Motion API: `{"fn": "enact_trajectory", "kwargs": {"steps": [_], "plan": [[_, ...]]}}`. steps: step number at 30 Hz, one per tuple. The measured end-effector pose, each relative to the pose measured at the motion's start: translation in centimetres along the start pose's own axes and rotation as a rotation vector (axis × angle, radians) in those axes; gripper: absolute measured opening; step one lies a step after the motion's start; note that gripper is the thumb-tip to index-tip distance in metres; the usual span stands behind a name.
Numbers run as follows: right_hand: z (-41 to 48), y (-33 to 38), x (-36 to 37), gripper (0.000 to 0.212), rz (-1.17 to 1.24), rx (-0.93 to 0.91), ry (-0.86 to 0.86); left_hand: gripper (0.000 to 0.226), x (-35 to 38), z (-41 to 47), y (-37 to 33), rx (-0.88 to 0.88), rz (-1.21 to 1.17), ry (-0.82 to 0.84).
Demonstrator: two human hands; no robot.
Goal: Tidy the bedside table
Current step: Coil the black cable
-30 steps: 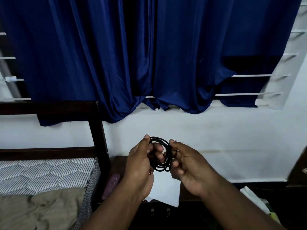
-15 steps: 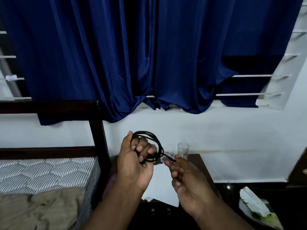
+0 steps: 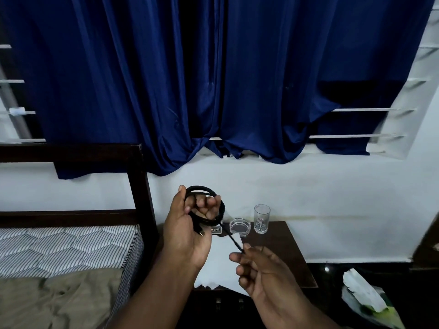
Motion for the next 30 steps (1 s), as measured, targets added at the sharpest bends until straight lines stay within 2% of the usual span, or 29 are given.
{"fn": "enact_trajectory", "kwargs": {"steps": [3,6,9,11,14,18,25,28,30], "plan": [[0.0,0.8,0.9,0.005,-0.191,-0.066,0.2,0.057,0.4,-0.6,0.4,0.007,0.113,0.038],[0.5,2.0,2.2,0.023,-0.372,-0.18,0.329,0.057,0.8,-1.1,1.1,-0.023,0.202,0.078],[1.3,3.4,3.9,0.036,-0.306,-0.233,0.388,0.051,1.2,-1.5,1.7,-0.072,0.269,0.113],[1.8,4.2,4.8,0.031,-0.191,-0.271,0.422,0.052,1.3,-1.6,1.6,-0.086,0.322,0.114],[2.1,4.6,5.1,0.019,-0.091,-0.324,0.419,0.059,1.4,-1.8,1.2,-0.074,0.357,0.109],[2.1,4.5,4.6,0.023,-0.233,-0.427,0.332,0.07,1.6,-2.2,0.9,-0.038,0.292,0.046],[1.6,4.2,3.3,0.062,-0.284,-0.409,0.286,0.061,0.4,-1.1,0.3,0.046,0.156,-0.074],[1.7,4.4,3.4,0.039,-0.339,-0.469,0.219,0.062,0.4,-1.2,0.7,0.066,0.175,-0.066],[2.1,4.6,3.3,0.034,-0.318,-0.471,0.18,0.064,0.7,-1.3,0.9,0.076,0.179,-0.045]]}}
Point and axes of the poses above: each hand's wrist, its own z-axis towards the middle knuckle, its own x-axis out of the palm, y = z × x, the point moved 5 cm from there along z, towards the middle knuckle, and after that the axes turned 10 degrees about -x, right-handed, at the moved point
